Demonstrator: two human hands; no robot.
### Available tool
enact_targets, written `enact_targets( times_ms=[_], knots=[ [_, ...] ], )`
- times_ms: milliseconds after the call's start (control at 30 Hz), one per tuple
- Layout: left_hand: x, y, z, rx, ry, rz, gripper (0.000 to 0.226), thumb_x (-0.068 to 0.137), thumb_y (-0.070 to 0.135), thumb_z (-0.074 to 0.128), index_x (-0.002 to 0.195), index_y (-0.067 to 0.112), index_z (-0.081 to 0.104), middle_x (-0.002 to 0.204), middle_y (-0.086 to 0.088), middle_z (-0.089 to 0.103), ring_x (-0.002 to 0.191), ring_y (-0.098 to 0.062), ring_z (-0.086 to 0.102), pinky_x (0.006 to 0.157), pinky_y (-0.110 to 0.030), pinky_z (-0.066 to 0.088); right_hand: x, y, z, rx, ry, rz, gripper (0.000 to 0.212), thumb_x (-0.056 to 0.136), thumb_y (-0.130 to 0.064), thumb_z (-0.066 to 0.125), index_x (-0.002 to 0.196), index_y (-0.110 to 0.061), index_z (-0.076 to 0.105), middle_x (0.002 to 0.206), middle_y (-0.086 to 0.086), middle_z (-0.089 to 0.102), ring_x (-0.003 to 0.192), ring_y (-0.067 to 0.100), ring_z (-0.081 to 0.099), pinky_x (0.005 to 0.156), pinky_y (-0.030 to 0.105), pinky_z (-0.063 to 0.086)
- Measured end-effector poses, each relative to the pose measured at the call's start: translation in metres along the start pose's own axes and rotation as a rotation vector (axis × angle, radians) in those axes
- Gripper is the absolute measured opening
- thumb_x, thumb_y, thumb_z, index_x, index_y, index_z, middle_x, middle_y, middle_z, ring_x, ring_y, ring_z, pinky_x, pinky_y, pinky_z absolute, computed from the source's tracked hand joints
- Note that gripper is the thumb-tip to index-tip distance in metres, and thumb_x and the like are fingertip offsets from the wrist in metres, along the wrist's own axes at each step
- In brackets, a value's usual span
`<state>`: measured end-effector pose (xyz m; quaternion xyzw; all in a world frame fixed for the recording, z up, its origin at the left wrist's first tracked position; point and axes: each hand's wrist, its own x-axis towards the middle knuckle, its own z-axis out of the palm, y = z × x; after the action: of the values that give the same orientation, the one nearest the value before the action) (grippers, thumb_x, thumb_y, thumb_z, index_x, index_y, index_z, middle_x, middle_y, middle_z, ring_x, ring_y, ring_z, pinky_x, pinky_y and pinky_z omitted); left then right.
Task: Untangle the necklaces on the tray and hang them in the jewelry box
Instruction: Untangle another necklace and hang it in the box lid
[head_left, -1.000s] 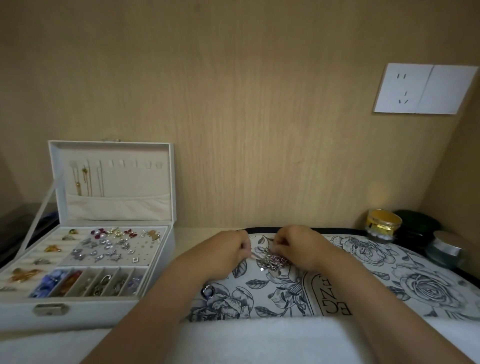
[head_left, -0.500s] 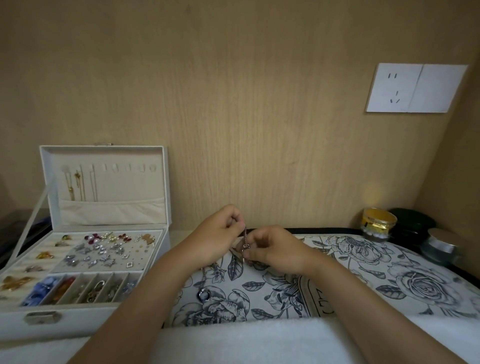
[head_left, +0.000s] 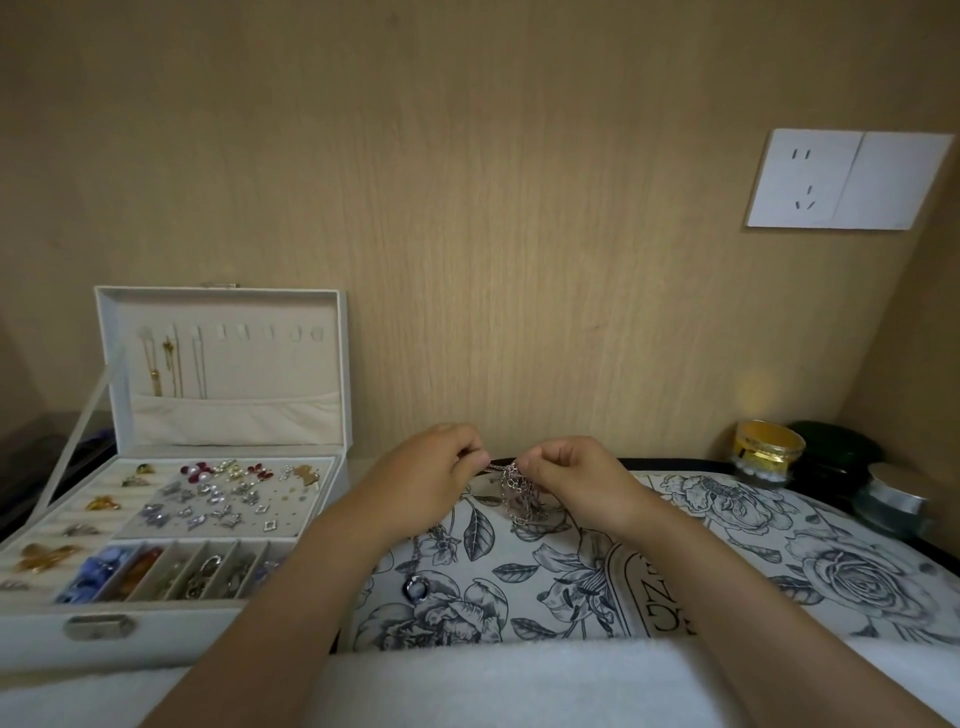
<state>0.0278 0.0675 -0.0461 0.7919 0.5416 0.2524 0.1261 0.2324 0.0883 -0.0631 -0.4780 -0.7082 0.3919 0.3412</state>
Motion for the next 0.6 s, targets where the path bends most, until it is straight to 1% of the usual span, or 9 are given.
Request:
enact_targets(
  times_ms=[33, 100, 233, 300, 367, 433, 500, 533, 600],
  knots=[
    [0.0, 0.001, 0.002, -0.067, -0.006, -0.016, 0.017, 0.103, 0.035, 0.047, 0.089, 0.029, 0.055, 0.081, 0.012, 0.058, 0.072, -0.004, 0.058, 0.062, -0.025, 0.042, 0.0, -0.001, 0.0, 0.006, 0.027, -0.004, 0.03, 0.098, -0.029, 0.063, 0.074, -0.012, 0.069, 0.063, 0.001, 0.056, 0.057, 0.012, 0.045, 0.059, 0.027, 0.04],
    [-0.002, 0.004, 0.006, -0.229, -0.015, -0.042, 0.019, 0.102, 0.035, 0.047, 0.086, 0.031, 0.054, 0.078, 0.008, 0.067, 0.064, -0.011, 0.065, 0.064, -0.036, 0.052, 0.001, -0.002, 0.0, 0.028, 0.088, -0.022, 0.03, 0.097, -0.028, 0.064, 0.076, -0.006, 0.069, 0.062, -0.002, 0.053, 0.055, 0.009, 0.044, 0.057, 0.025, 0.04],
    [-0.003, 0.011, 0.008, -0.386, 0.019, -0.045, 0.021, 0.102, 0.036, 0.048, 0.084, 0.032, 0.059, 0.076, 0.002, 0.07, 0.062, -0.016, 0.063, 0.065, -0.041, 0.053, 0.003, -0.006, -0.001, 0.076, 0.157, -0.036, 0.035, 0.098, -0.028, 0.06, 0.085, 0.004, 0.065, 0.066, 0.002, 0.055, 0.062, 0.015, 0.05, 0.066, 0.033, 0.045],
    [-0.003, 0.013, 0.006, -0.41, 0.013, -0.053, 0.024, 0.101, 0.037, 0.048, 0.082, 0.033, 0.063, 0.073, -0.004, 0.069, 0.064, -0.016, 0.059, 0.065, -0.037, 0.049, 0.002, -0.009, -0.002, 0.097, 0.159, -0.02, 0.041, 0.101, -0.033, 0.054, 0.078, 0.0, 0.06, 0.065, 0.003, 0.053, 0.061, 0.015, 0.049, 0.065, 0.033, 0.043],
    [-0.003, 0.015, 0.004, -0.447, -0.034, -0.041, 0.028, 0.102, 0.034, 0.048, 0.081, 0.029, 0.066, 0.082, -0.007, 0.071, 0.066, -0.014, 0.058, 0.07, -0.038, 0.05, -0.001, -0.012, -0.001, 0.075, 0.146, -0.012, 0.044, 0.103, -0.041, 0.048, 0.071, -0.012, 0.049, 0.06, 0.0, 0.043, 0.056, 0.012, 0.041, 0.059, 0.029, 0.036],
    [-0.004, 0.017, 0.002, -0.446, -0.077, -0.039, 0.028, 0.103, 0.03, 0.047, 0.082, 0.024, 0.064, 0.081, 0.006, 0.073, 0.065, -0.012, 0.057, 0.069, -0.037, 0.049, -0.001, -0.014, 0.001, 0.081, 0.137, -0.012, 0.042, 0.104, -0.043, 0.046, 0.072, -0.016, 0.045, 0.057, -0.004, 0.038, 0.053, 0.01, 0.038, 0.054, 0.027, 0.033],
    [-0.005, 0.018, 0.001, -0.358, -0.1, -0.037, 0.027, 0.103, 0.032, 0.048, 0.082, 0.026, 0.065, 0.072, 0.017, 0.069, 0.062, -0.013, 0.053, 0.065, -0.033, 0.046, -0.001, -0.015, 0.002, 0.186, 0.134, 0.003, 0.038, 0.103, -0.04, 0.048, 0.077, -0.013, 0.052, 0.057, -0.002, 0.047, 0.052, 0.012, 0.047, 0.051, 0.025, 0.039],
    [-0.005, 0.018, 0.001, -0.308, -0.102, -0.036, 0.027, 0.102, 0.034, 0.049, 0.082, 0.03, 0.067, 0.07, 0.015, 0.068, 0.063, -0.014, 0.054, 0.066, -0.033, 0.047, -0.002, -0.016, 0.003, 0.242, 0.123, 0.019, 0.036, 0.103, -0.038, 0.049, 0.079, -0.012, 0.054, 0.058, 0.0, 0.052, 0.051, 0.013, 0.049, 0.048, 0.024, 0.041],
    [-0.003, 0.014, 0.002, -0.246, -0.105, -0.053, 0.026, 0.098, 0.037, 0.05, 0.082, 0.032, 0.07, 0.079, 0.008, 0.071, 0.073, -0.017, 0.065, 0.077, -0.039, 0.053, -0.002, -0.016, 0.003, 0.242, 0.115, 0.03, 0.034, 0.103, -0.039, 0.049, 0.082, -0.013, 0.055, 0.057, 0.0, 0.051, 0.046, 0.013, 0.042, 0.043, 0.023, 0.034]
  ],
)
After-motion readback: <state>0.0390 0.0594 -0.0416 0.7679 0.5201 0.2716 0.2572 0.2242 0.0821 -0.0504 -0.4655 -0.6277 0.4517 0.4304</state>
